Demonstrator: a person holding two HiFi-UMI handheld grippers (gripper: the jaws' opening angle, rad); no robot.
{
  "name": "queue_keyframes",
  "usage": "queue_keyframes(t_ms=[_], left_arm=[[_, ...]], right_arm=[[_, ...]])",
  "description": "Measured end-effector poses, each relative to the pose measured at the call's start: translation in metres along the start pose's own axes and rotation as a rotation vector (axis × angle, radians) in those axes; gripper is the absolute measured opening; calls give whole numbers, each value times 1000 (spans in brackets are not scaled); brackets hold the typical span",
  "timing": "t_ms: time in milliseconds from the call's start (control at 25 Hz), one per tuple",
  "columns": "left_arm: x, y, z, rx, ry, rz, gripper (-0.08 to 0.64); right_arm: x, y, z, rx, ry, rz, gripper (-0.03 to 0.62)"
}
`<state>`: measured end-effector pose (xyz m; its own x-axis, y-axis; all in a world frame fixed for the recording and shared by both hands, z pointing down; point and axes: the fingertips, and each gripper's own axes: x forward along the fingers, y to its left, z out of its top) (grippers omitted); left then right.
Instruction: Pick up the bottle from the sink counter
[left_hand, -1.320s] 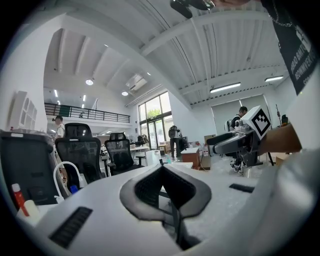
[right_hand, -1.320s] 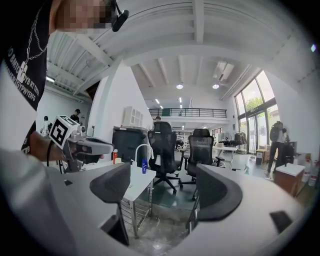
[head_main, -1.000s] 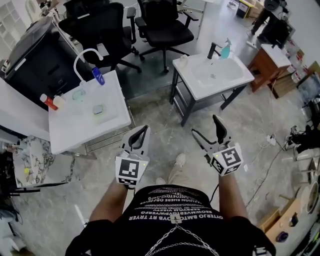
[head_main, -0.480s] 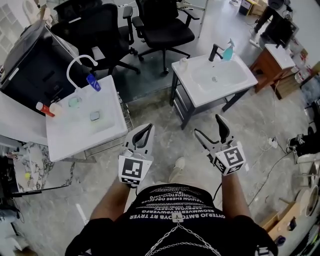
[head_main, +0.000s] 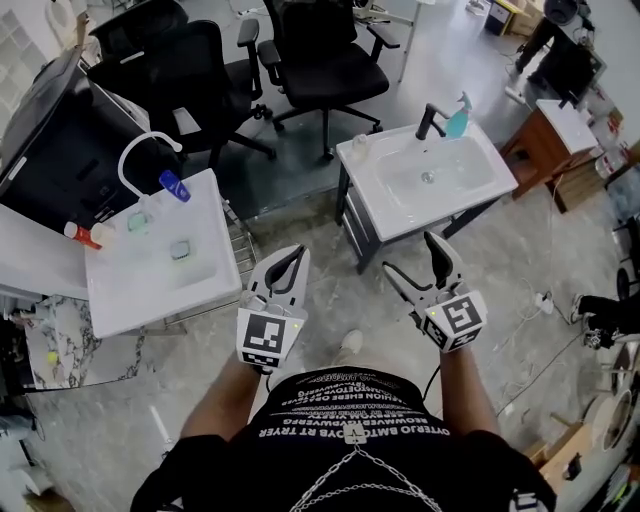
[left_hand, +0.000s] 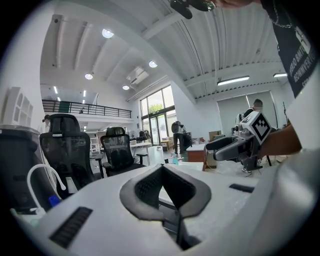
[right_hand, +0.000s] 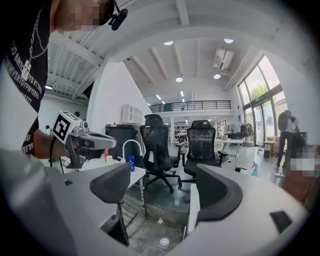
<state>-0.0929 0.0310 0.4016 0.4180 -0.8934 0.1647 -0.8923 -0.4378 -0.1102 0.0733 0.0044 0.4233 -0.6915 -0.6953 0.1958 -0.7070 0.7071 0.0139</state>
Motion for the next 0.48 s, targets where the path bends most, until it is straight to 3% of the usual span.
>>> queue_keyframes(t_ms=[480], left_arm=[[96,-10,27,-24,-23,56,5]], right_arm=[[32,-74,-17,38,6,109,382]])
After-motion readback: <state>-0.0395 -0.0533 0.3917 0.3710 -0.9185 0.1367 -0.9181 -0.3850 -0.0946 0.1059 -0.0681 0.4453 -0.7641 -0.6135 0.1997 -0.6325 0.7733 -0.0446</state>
